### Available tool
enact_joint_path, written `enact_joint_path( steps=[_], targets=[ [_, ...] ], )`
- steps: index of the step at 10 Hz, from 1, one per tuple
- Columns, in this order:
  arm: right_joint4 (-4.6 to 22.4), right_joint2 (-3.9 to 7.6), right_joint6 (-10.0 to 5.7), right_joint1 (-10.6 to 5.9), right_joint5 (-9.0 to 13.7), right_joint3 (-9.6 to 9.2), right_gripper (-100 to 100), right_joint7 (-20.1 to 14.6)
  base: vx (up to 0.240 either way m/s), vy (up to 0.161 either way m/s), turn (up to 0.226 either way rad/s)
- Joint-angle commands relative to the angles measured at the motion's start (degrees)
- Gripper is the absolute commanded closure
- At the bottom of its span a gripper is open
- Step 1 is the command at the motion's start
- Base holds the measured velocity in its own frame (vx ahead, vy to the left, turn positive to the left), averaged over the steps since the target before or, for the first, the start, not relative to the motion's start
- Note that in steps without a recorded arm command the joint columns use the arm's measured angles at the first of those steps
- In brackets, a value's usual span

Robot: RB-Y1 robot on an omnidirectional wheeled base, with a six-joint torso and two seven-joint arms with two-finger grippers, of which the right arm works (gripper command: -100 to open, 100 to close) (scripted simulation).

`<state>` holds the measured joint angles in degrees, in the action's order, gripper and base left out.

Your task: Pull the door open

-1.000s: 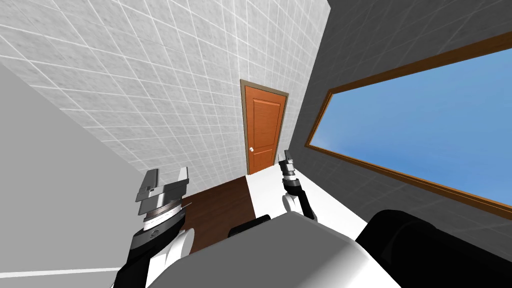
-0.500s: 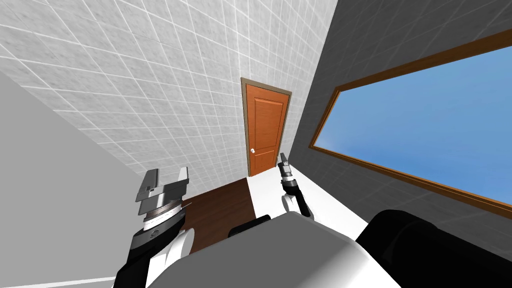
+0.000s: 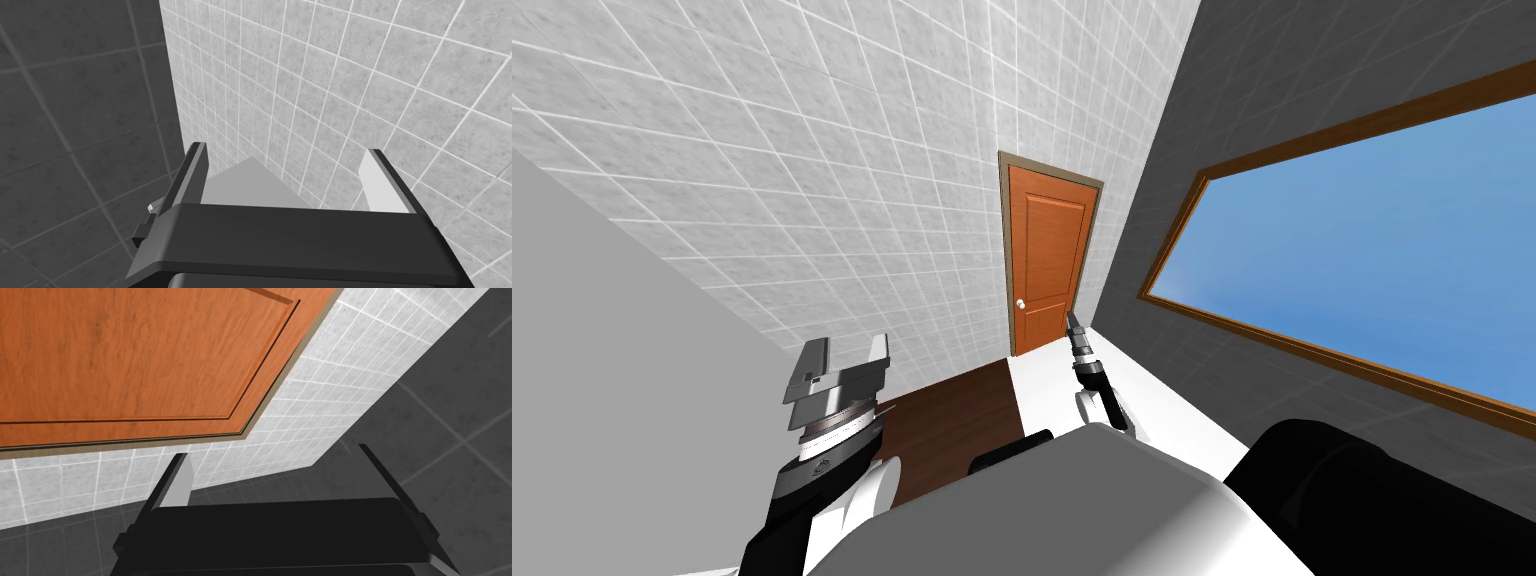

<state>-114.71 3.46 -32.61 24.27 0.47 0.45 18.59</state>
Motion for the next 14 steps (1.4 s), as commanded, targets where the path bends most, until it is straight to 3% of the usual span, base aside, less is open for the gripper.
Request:
enact_joint_path(
  steps=[1, 14],
  targets=[
    [2.9, 0.09, -0.83, -0.79, -0.9, 0.34, -100, 2.4, 0.104, 0.014, 0.043],
    [22.8, 0.95, -4.88, -5.99, -7.6, 3.91, -100, 20.4, 0.099, 0.008, 0.038]
  ],
)
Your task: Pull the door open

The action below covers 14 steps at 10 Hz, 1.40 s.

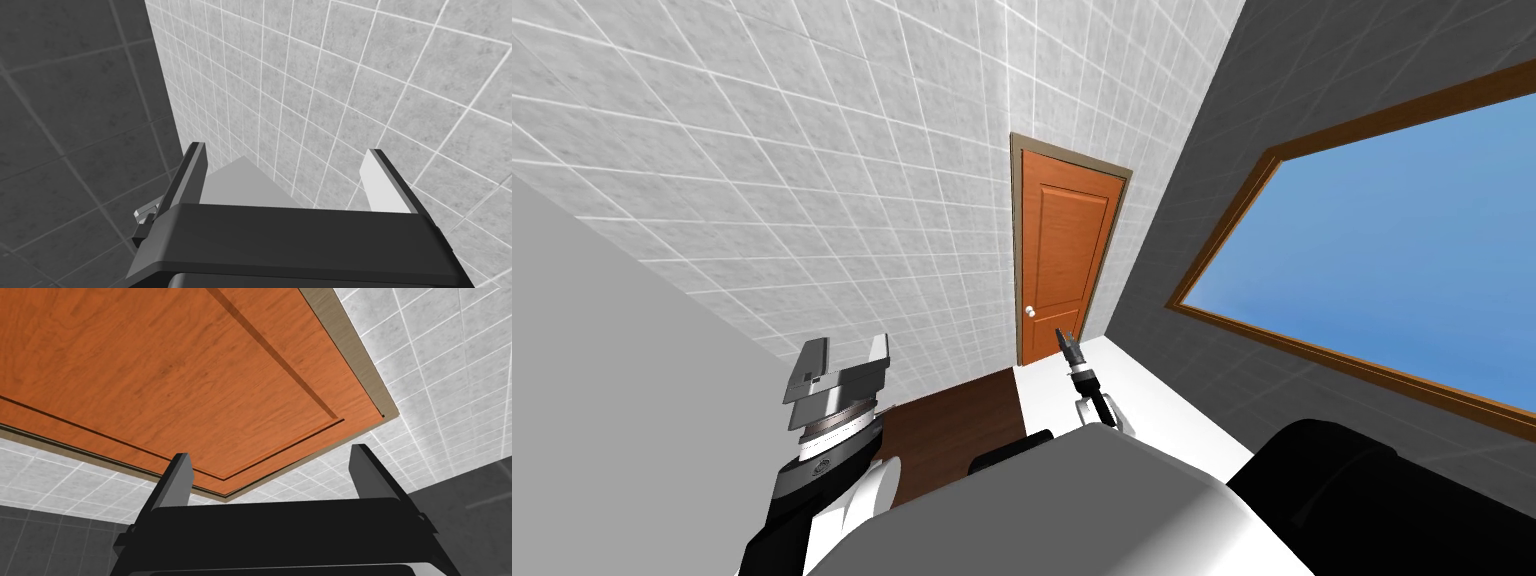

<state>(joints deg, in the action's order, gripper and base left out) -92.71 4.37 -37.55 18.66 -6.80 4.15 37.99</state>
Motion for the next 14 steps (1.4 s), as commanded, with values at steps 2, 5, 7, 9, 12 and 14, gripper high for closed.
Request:
enact_joint_path(
  steps=[2, 5, 7, 9, 12, 14],
  targets=[
    [4.0, 0.05, -0.58, -1.21, -1.4, 0.77, -100, 3.9, 0.103, -0.006, 0.040],
    [8.6, -0.01, -1.52, -2.41, -3.0, 1.60, -100, 8.0, 0.098, 0.004, 0.035],
    [11.5, -0.07, -2.14, -3.21, -4.0, 2.15, -100, 10.8, 0.097, -0.004, 0.038],
    [13.1, -0.13, -2.44, -3.59, -4.5, 2.41, -100, 12.1, 0.060, -0.002, 0.018],
    [17.4, -0.32, -3.32, -4.71, -6.0, 3.18, -100, 16.0, 0.092, 0.003, 0.033],
    [18.8, -0.39, -3.60, -5.07, -6.4, 3.43, -100, 17.3, 0.081, -0.016, 0.023]
  ],
)
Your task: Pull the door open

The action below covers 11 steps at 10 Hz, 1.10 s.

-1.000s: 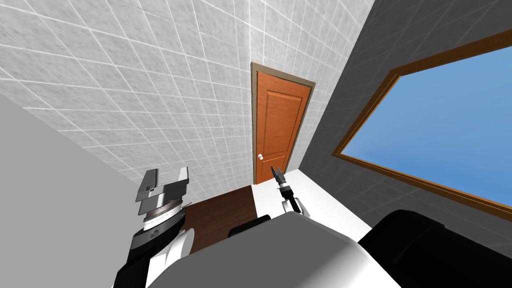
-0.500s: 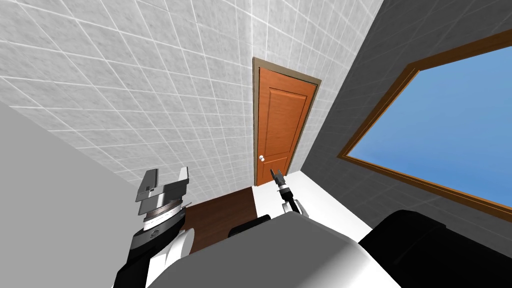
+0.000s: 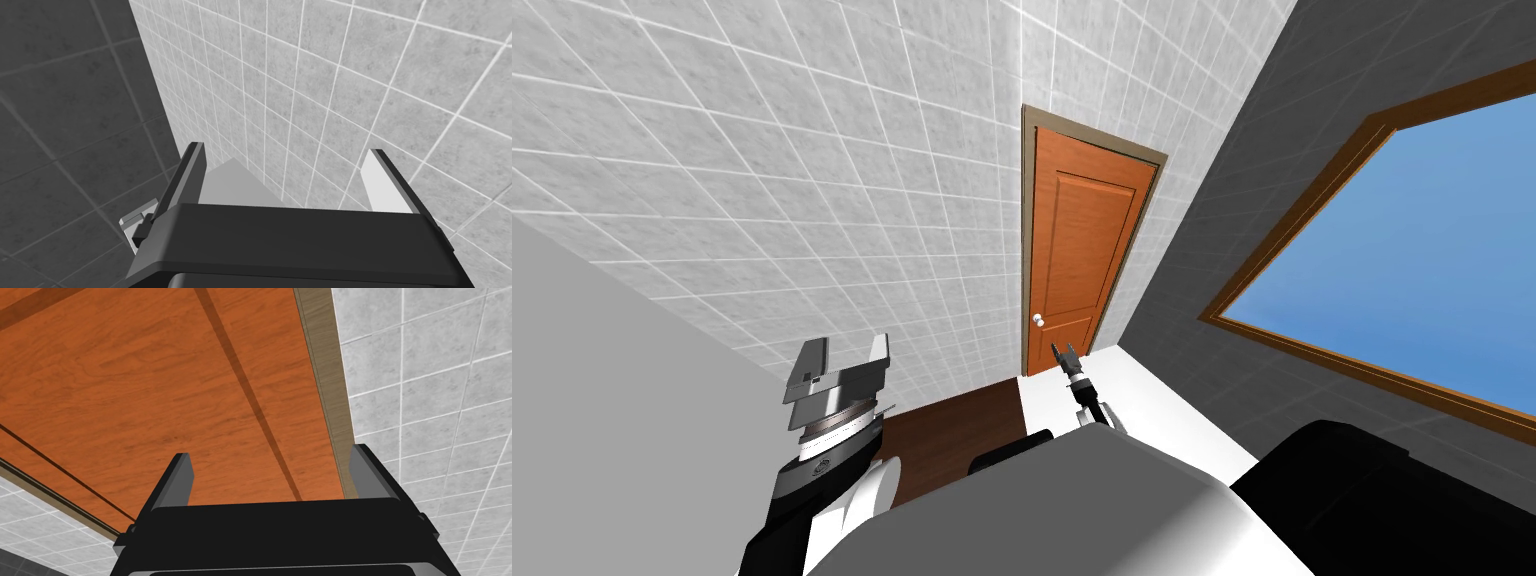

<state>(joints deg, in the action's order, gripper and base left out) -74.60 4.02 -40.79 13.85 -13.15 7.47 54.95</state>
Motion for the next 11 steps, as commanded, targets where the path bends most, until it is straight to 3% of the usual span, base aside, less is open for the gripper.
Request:
enact_joint_path(
  steps=[1, 11],
  targets=[
    [2.0, -0.13, -0.62, -0.60, -0.5, 0.34, -100, 1.5, 0.061, -0.006, 0.019],
    [13.2, -1.13, -2.91, -3.52, -4.3, 2.35, -100, 11.7, 0.086, -0.012, 0.024]
  ],
)
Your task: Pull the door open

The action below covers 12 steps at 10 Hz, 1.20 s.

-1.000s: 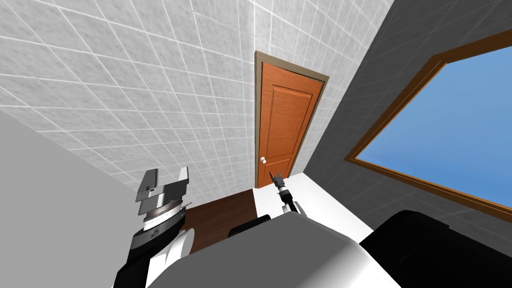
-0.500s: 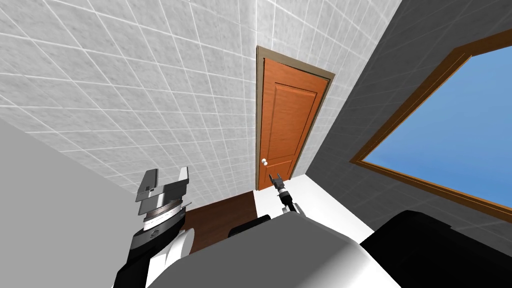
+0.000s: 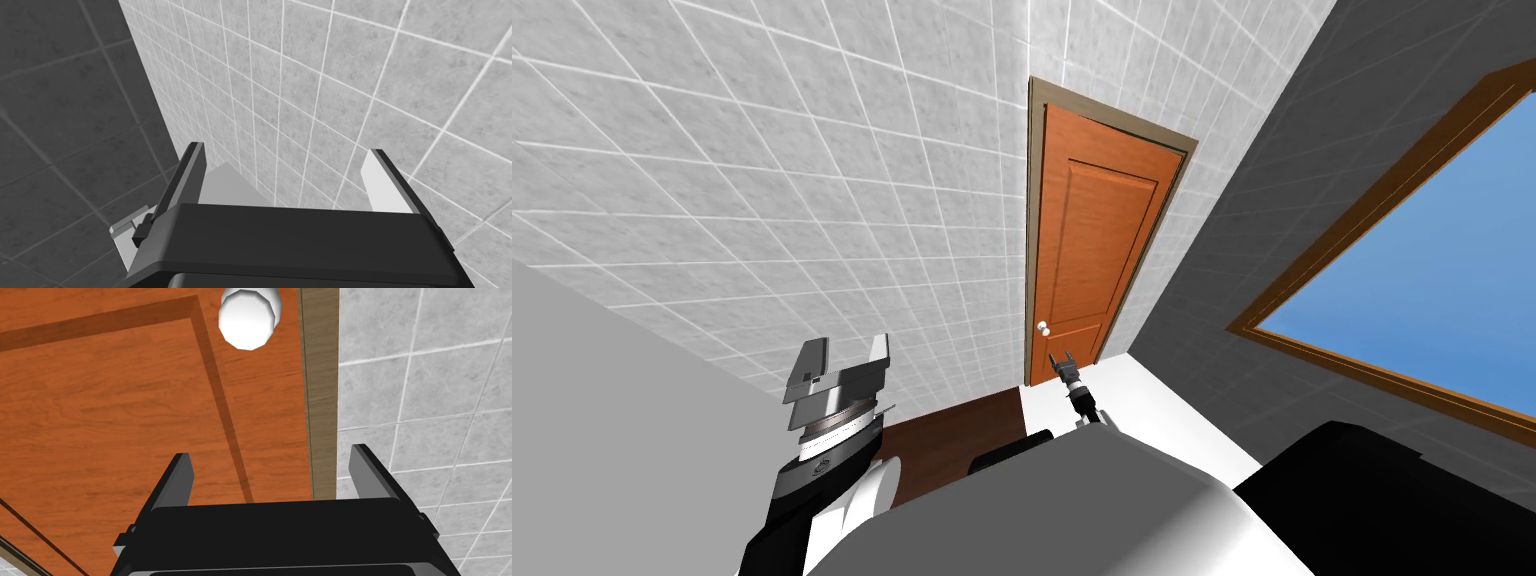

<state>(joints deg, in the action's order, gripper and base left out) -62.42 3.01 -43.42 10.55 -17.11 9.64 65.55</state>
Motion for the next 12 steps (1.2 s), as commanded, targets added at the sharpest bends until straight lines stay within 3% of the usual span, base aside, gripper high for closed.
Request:
enact_joint_path(
  steps=[1, 5, 6, 7, 9, 12],
  targets=[
    [1.9, -0.22, -0.46, -0.45, -0.6, 0.34, -100, 1.9, 0.131, -0.042, 0.025],
    [7.0, -0.98, -1.50, -1.78, -2.4, 1.25, -100, 6.5, 0.151, -0.047, 0.021],
    [6.0, -0.89, -1.14, -1.57, -2.1, 1.07, -100, 5.7, 0.081, -0.033, 0.009],
    [7.3, -0.20, -1.11, -2.17, -1.2, 2.96, -100, 6.4, -0.012, 0.013, 0.236],
    [8.3, 0.28, -1.11, -2.69, -0.4, 4.53, -100, 6.9, -0.043, 0.009, 0.205],
    [10.8, 1.20, -1.13, -4.05, 1.5, 8.34, -100, 8.0, -0.037, 0.007, 0.214]
  ],
)
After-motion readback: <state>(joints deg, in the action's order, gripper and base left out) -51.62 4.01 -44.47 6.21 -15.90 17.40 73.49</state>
